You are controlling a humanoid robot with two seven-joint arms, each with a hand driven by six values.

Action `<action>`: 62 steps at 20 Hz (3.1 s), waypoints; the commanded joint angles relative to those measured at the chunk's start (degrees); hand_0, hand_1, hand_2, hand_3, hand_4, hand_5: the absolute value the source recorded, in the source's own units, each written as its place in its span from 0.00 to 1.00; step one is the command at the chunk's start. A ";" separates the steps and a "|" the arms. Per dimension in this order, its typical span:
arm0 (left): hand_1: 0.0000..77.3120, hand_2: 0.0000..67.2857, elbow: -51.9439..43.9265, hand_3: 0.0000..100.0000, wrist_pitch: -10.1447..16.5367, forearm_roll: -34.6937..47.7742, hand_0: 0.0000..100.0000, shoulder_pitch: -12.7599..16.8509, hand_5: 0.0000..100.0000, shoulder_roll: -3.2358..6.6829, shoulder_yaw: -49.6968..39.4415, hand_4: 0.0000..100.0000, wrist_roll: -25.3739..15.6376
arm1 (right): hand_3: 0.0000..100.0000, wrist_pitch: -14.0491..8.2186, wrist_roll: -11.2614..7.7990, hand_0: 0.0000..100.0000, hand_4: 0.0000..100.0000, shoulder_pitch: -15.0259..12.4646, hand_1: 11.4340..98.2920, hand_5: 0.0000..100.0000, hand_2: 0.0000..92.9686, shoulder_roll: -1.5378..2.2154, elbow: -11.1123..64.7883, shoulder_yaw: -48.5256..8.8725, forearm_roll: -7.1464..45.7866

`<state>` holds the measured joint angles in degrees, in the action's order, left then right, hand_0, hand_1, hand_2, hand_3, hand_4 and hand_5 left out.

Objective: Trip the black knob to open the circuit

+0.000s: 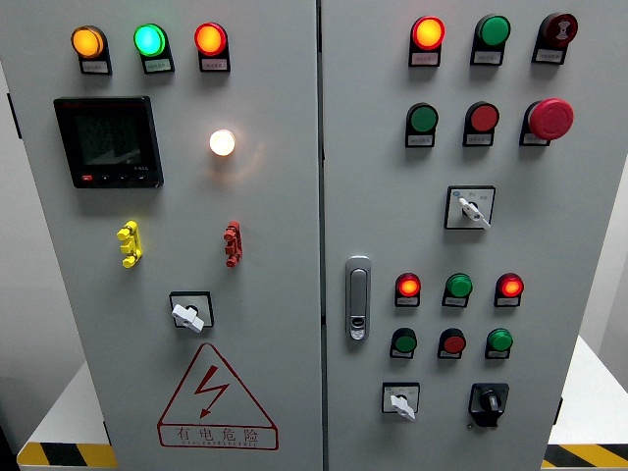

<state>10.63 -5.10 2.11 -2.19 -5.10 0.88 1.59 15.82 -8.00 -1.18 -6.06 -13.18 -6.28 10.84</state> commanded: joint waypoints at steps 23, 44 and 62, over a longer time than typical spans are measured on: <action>0.00 0.29 0.00 0.26 0.00 0.00 0.00 0.00 0.09 -0.08 0.00 0.10 -0.01 | 0.10 2.80 3.51 0.84 0.02 1.80 0.30 0.13 0.01 -0.27 1.67 -56.25 56.97; 0.00 0.29 0.00 0.26 0.00 0.00 0.00 0.00 0.09 0.01 0.00 0.10 -0.01 | 0.12 3.16 3.16 0.84 0.02 5.66 0.30 0.13 0.01 -0.18 4.73 -88.08 86.16; 0.00 0.29 0.00 0.26 0.00 0.00 0.00 0.08 0.09 0.01 0.00 0.10 -0.01 | 0.38 2.98 -4.22 0.81 0.37 -5.58 0.40 0.48 0.00 -0.88 62.10 -91.10 72.32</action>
<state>10.63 -5.10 2.11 -2.18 -5.10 0.88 1.58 18.84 -12.22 -5.47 -6.99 42.99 -97.79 84.73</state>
